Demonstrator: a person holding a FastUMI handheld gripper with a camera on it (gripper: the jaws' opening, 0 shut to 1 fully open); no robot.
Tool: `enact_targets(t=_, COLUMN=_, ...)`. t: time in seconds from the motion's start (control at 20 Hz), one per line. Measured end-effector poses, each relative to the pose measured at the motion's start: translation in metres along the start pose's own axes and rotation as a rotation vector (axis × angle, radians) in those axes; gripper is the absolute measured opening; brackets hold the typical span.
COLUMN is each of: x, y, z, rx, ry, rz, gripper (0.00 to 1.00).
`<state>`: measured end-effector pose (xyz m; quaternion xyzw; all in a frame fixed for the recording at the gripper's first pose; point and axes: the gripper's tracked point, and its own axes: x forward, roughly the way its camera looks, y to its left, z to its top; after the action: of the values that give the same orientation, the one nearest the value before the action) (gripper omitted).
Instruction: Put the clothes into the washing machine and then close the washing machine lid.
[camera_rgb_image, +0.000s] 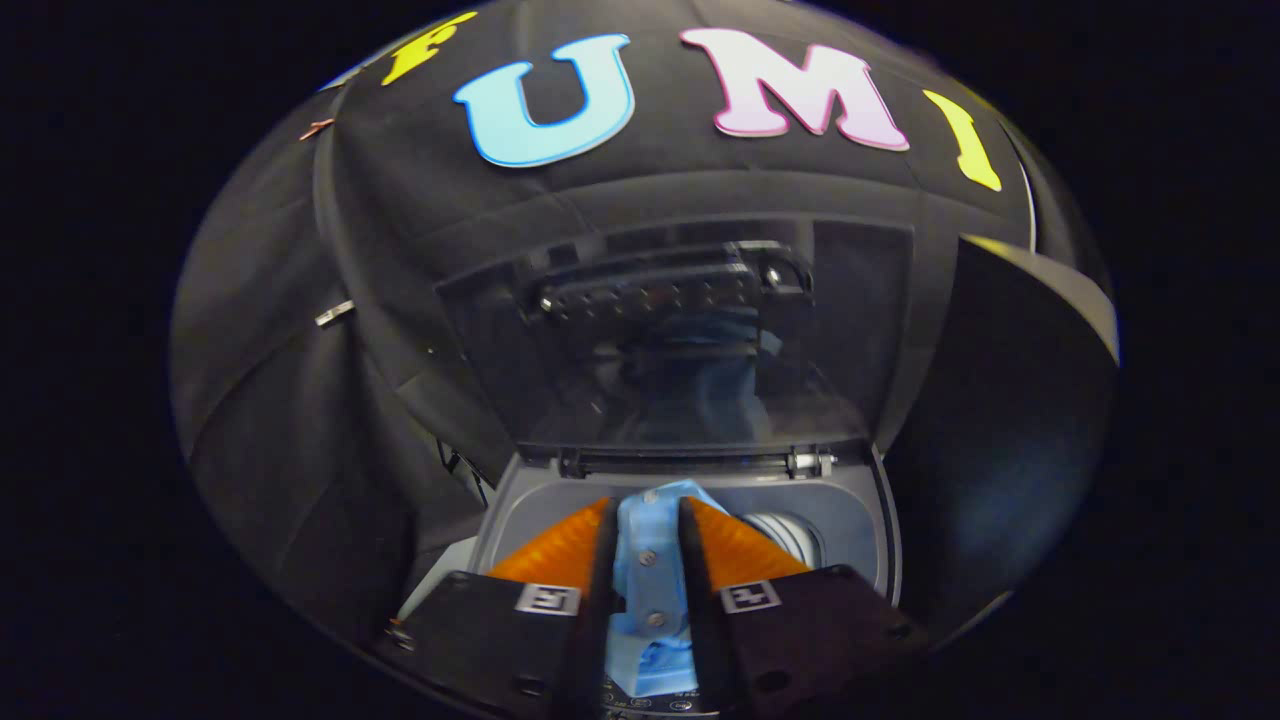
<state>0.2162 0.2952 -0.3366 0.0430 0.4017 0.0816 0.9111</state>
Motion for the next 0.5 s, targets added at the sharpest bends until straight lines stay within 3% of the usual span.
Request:
enact_targets(t=0.05, x=0.012, y=-0.014, z=-0.006, rx=0.0, ry=0.025, rz=-0.048, gripper=0.66)
enact_targets(t=0.15, x=0.008, y=-0.017, z=-0.009, rx=0.01, ry=0.03, rz=-0.054, gripper=0.99)
enact_targets(t=0.5, x=-0.004, y=-0.02, z=0.004, rx=-0.058, ry=-0.044, rz=-0.044, gripper=1.0)
